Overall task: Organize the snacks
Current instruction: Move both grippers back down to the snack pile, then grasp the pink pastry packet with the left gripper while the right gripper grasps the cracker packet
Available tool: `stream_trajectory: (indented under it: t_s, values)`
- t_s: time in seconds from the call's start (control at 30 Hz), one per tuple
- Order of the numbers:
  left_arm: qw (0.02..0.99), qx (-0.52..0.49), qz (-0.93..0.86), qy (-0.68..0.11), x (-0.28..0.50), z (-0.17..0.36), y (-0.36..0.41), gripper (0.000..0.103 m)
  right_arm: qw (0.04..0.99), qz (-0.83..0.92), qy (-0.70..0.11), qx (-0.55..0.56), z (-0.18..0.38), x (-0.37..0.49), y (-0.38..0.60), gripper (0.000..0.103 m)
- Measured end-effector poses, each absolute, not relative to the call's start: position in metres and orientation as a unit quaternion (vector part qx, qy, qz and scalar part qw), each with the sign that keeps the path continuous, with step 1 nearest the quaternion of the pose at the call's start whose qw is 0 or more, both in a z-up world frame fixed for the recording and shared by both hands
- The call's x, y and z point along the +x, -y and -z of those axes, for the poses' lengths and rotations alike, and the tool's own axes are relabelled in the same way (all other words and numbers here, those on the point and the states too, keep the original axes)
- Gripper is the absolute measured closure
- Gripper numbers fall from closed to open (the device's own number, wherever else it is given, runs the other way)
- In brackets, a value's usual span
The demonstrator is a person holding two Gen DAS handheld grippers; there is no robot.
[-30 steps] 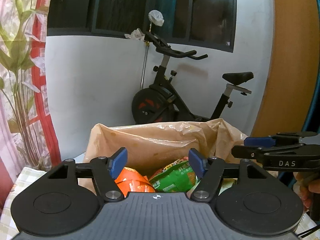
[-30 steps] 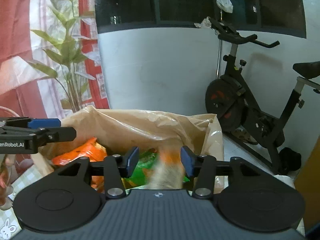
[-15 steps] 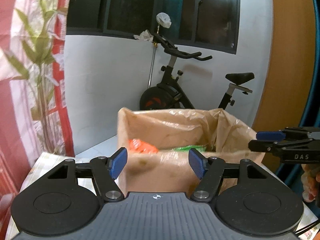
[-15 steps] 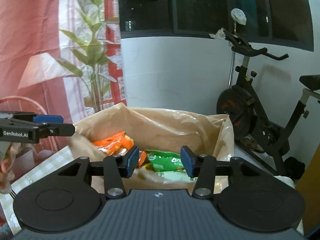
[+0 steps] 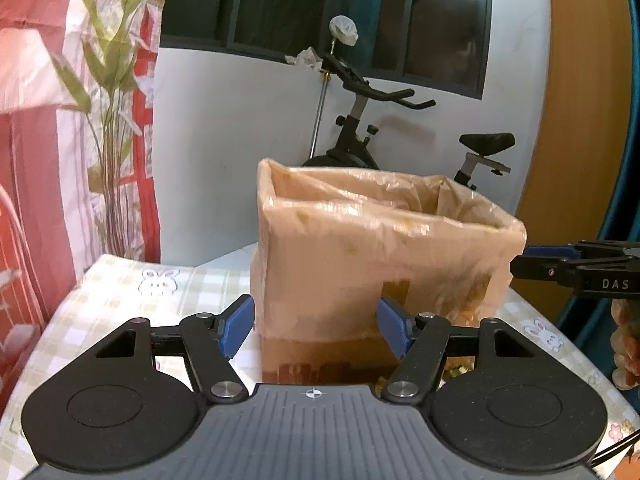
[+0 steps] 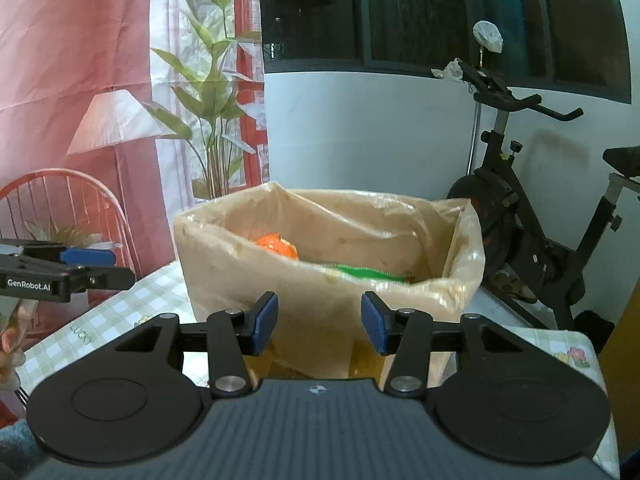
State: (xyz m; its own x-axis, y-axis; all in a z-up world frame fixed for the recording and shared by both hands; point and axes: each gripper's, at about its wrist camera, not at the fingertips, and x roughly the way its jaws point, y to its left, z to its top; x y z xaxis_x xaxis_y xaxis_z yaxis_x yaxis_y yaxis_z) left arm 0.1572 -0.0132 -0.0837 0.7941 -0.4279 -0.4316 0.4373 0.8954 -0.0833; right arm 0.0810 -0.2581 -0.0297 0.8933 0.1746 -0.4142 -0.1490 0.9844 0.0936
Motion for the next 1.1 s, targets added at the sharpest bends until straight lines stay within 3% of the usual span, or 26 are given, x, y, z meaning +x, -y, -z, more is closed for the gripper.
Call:
stream_trajectory:
  t_s: [1.1]
  values:
    - [0.932, 0.015, 0.212, -0.293, 0.119, 0.161, 0.013, 0.033, 0.955, -0.03, -0.289, 0.054, 0.12, 0.02, 0.269, 0.053]
